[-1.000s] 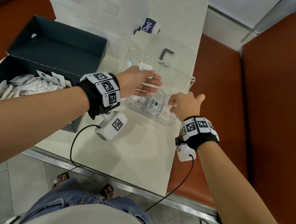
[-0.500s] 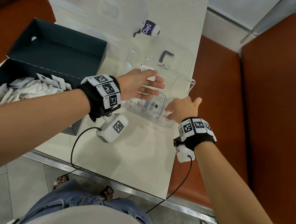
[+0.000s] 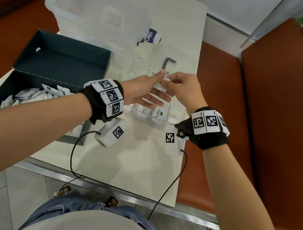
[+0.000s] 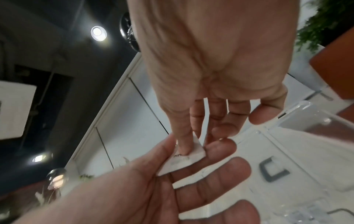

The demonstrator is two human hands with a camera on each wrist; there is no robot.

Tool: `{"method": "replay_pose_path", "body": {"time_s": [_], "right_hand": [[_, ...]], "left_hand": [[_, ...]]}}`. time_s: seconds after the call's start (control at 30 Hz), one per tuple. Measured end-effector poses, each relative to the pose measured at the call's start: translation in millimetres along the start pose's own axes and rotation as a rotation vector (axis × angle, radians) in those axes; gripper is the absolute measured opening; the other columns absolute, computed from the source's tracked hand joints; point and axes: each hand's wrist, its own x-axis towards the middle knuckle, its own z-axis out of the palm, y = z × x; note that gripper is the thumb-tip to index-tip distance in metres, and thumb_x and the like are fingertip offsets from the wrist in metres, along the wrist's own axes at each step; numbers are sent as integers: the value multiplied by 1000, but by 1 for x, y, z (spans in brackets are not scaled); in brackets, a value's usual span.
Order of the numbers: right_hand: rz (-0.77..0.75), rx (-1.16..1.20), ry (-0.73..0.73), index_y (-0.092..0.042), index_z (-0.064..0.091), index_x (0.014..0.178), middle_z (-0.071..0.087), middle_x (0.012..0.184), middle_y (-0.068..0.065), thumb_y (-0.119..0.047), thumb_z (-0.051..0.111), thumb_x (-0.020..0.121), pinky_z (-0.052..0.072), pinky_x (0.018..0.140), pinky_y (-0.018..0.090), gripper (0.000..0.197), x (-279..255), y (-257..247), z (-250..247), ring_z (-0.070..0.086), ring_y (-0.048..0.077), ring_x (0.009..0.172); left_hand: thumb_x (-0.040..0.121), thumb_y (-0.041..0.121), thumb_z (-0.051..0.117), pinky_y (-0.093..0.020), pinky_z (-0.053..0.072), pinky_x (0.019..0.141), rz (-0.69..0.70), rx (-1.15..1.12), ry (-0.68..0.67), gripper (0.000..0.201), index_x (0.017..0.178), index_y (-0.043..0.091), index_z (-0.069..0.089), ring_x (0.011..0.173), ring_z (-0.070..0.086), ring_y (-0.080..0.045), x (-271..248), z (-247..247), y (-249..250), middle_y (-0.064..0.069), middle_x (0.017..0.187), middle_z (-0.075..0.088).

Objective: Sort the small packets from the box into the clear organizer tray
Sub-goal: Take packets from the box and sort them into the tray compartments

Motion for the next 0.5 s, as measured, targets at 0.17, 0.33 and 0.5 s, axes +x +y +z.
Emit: {"method": "replay_pose_path", "body": {"time_s": [0.17,0.33,0.5], "right_hand": [[11,87,69,-7,60,98,71,82,12,-11,62,91,55,61,28,8,10,-5,-1,68,15,56],[-61,-183,14,-8,69,98,70,73,3,-12,61,92,50,56,9,11,18,4,19,66,4,56],[-46,-505,-80,-11,70,103,70,93,9,-10,64,88,53,80,28,16,24,18,51,67,23,87]], "left_hand": [[98,50,47,-30,57,80,24,45,140,44,108,14,70,91,70,-18,-6,-23,3,1,101,75],[100,29,50,-26,55,75,27,54,235,29,113,11,69,87,68,-16,-14,-52,2,-2,106,74],[101,23,50,-26,54,76,15,75,253,26,116,10,67,87,67,-15,-22,-72,-4,-2,107,73]]}}
